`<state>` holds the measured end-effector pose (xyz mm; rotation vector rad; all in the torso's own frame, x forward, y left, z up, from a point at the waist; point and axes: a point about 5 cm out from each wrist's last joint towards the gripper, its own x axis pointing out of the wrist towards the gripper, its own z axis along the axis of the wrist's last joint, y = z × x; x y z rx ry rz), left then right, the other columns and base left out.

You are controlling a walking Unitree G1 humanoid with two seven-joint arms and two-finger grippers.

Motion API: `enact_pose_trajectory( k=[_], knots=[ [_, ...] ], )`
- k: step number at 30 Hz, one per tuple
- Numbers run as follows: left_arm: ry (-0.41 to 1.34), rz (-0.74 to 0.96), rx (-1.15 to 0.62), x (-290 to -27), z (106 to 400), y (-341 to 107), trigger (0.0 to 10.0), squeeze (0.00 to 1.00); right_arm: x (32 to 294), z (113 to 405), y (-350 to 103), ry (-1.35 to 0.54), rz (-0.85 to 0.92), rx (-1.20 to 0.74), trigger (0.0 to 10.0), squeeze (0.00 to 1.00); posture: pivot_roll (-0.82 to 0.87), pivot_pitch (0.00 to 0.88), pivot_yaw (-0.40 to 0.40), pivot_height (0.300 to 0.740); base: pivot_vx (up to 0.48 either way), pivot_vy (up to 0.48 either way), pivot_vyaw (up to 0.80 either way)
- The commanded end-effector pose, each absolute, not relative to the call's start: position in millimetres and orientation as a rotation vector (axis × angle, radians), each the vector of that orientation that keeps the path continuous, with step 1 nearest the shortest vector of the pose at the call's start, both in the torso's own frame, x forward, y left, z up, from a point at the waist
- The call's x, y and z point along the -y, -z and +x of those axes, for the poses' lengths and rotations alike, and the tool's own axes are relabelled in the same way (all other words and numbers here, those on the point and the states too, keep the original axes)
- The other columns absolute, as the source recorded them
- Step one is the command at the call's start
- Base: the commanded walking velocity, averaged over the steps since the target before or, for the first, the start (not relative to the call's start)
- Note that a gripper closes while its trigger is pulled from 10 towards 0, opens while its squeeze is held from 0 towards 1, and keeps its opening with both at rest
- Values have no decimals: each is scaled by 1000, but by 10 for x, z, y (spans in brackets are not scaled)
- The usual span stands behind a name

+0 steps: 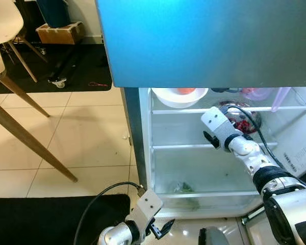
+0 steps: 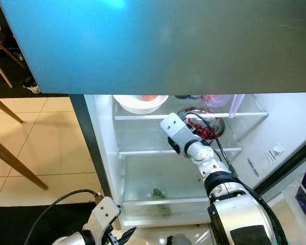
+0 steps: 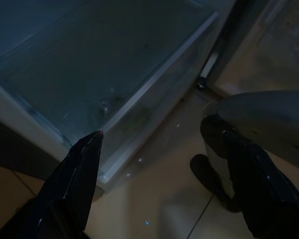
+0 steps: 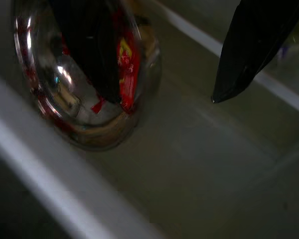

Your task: Restocking fridge

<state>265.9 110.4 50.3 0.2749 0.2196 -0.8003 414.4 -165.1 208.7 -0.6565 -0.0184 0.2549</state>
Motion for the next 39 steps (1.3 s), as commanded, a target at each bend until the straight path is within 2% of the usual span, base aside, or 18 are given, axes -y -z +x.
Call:
enact_pose_trajectory(
  k=[1,11,24,27,29,30,33,36,39],
  knots=[
    [794,273,-261,-1161,2610,-417,10000,0,1692,4108,-1996,-273,-632,10,10000,0,-14,310,-23,618,0,0,0],
    [763,269,-243,-1191,2673,-443,10000,0,1671,3957,-1718,-389,-594,51,10000,0,-37,273,-28,618,0,0,0],
    [691,242,-216,-1294,2734,-482,10000,0,1807,3773,-1566,-349,-546,169,10000,0,-56,242,-26,618,0,0,0],
    [675,227,-218,-1319,2711,-467,10000,0,1863,3739,-1488,-323,-522,142,10000,0,-65,234,-28,618,0,0,0],
    [631,210,-230,-1391,2670,-431,10000,0,1940,3683,-1281,-300,-459,23,10000,0,-69,226,-29,618,0,0,0],
    [631,210,-230,-1391,2670,-431,10000,0,1940,3683,-1281,-300,-459,23,10000,0,-69,226,-29,618,0,0,0],
    [455,135,-239,-1577,2688,-432,10000,0,1995,3532,-891,-284,-298,-171,10000,0,-64,205,-36,618,0,0,0],
    [352,110,-240,-1704,2695,-437,10000,0,1968,3392,-660,-269,-220,-229,10000,0,-54,194,-41,618,0,0,0],
    [321,123,-252,-1767,2678,-411,10000,0,1946,3305,-526,-258,-195,-267,10000,0,-53,189,-43,618,0,0,0]
  ],
)
